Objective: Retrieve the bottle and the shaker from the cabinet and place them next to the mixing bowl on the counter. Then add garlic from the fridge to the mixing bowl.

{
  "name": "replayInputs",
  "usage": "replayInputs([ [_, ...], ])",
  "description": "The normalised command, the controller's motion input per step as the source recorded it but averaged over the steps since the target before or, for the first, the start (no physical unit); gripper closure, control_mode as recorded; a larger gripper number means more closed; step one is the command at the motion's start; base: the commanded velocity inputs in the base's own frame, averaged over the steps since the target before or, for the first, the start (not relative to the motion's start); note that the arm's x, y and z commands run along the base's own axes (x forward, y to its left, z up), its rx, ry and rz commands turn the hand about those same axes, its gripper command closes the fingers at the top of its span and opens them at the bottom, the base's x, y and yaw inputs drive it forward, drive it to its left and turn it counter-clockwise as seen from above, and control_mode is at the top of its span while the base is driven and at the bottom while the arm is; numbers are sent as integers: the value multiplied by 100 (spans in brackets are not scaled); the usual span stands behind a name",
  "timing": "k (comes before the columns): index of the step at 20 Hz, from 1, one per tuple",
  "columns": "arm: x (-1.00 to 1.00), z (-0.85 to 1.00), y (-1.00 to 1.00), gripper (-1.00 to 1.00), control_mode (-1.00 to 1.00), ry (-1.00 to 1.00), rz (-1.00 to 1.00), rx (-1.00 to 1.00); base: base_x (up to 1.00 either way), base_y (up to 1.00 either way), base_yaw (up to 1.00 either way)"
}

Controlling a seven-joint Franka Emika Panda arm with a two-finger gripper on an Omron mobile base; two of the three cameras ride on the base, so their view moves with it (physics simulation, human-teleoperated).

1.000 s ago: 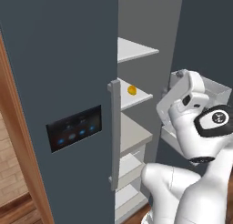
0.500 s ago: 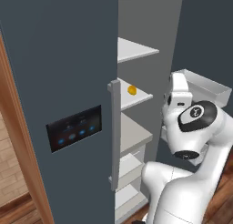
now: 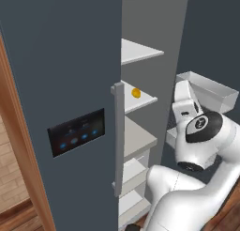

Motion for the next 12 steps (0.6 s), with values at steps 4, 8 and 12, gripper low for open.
replayInputs([
  [4, -27, 0, -14, -100, -100, 0, -33, -61, 0, 0, 0],
  [8, -33, 0, 0, -100, -100, 0, -37, -75, 0, 0, 0],
  [12, -35, 0, 0, -100, -100, 0, -45, -85, 0, 0, 0],
])
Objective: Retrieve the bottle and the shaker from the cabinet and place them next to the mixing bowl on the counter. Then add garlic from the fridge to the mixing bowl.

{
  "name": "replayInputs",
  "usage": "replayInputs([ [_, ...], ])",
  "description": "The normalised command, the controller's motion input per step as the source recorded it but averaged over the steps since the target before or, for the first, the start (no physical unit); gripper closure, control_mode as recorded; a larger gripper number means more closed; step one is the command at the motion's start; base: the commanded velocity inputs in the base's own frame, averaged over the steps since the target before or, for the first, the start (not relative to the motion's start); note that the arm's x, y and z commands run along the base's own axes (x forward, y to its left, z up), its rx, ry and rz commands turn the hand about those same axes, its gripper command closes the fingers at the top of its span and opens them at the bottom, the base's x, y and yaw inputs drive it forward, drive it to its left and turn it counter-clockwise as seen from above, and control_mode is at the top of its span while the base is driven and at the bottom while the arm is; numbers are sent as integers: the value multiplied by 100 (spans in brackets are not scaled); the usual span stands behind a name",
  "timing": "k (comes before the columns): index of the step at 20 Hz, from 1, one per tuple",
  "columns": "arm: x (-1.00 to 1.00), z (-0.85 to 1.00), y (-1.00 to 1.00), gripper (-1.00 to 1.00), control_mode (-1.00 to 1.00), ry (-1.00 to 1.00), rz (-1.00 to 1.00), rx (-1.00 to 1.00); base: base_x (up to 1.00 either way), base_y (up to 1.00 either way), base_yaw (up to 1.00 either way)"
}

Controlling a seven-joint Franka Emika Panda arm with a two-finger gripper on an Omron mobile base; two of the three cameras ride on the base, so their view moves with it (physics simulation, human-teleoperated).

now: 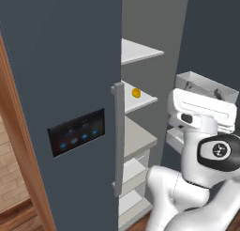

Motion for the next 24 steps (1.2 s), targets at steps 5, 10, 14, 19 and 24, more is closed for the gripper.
replayInputs([
  [5, -19, 0, -10, -100, -100, 4, -47, -82, 0, 0, 0],
  [10, -6, 0, -12, -100, -100, 7, -42, -63, 0, 0, 0],
  [14, 2, 3, -1, -100, -100, 43, -8, -20, 0, 0, 0],
  [19, 0, 0, -25, -100, -100, 57, -5, -34, 0, 0, 0],
  [24, 0, -8, -12, -100, -100, 55, -1, -41, 0, 0, 0],
])
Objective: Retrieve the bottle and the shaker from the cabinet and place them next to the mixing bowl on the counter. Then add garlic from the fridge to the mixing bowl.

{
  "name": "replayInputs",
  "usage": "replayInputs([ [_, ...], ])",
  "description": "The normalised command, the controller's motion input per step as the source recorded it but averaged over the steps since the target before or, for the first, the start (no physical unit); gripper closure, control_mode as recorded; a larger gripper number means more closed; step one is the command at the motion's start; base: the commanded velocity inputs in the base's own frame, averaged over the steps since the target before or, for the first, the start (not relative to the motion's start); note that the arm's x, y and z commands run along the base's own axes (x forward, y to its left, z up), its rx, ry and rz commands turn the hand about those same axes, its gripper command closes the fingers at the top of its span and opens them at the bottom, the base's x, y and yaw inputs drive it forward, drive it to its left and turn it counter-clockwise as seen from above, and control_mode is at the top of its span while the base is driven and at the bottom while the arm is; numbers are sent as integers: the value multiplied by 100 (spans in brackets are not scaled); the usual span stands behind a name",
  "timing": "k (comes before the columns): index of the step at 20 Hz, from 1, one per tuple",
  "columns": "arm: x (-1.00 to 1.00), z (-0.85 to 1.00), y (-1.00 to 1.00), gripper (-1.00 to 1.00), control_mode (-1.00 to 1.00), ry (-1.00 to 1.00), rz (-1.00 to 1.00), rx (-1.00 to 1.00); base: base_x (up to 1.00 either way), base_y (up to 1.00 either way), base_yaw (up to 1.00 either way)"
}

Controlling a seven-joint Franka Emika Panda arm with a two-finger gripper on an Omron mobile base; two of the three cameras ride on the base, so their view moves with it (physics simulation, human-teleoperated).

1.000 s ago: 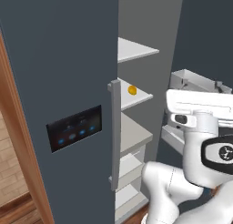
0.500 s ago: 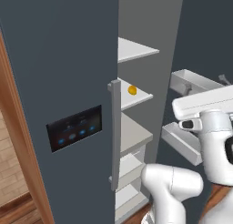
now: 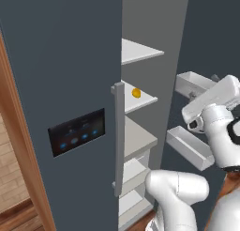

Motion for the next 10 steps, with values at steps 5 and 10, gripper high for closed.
replayInputs([
  [5, 0, -6, 4, -100, -100, 50, 0, -44, 0, 0, 0],
  [10, 1, 0, 18, -100, -100, 39, 0, -39, 0, 0, 0],
])
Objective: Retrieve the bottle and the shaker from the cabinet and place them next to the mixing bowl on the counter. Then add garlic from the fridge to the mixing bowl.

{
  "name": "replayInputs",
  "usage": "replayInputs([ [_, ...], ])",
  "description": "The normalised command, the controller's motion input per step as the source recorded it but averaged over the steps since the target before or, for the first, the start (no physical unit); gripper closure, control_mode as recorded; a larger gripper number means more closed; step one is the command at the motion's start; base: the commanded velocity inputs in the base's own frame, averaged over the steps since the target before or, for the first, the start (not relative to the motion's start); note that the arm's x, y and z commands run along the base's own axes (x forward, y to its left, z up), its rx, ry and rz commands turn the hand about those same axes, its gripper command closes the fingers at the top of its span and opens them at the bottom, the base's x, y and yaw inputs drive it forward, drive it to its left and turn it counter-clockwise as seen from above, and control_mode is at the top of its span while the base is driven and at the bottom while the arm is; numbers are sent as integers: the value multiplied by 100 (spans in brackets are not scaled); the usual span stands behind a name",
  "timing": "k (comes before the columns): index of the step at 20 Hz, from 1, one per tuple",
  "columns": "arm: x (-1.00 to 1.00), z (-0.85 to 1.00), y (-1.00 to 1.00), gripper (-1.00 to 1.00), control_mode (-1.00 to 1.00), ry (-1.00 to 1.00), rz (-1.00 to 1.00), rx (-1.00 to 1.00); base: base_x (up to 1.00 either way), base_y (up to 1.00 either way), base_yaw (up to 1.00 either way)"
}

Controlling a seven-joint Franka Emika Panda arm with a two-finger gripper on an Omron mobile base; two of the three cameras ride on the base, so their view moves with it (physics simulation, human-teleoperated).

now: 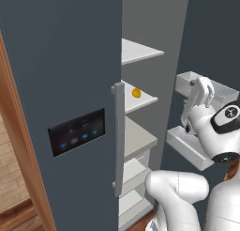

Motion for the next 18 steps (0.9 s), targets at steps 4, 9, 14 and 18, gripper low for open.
replayInputs([
  [4, 5, 0, 17, -100, -100, 36, 2, -35, 0, 0, 0],
  [9, 9, 0, 3, -100, -100, 43, 6, -34, 0, 0, 0],
  [14, 3, 0, 0, -100, -100, 37, 9, -35, 0, 0, 0],
  [18, 1, 0, 1, -100, -100, 32, 15, -34, 0, 0, 0],
])
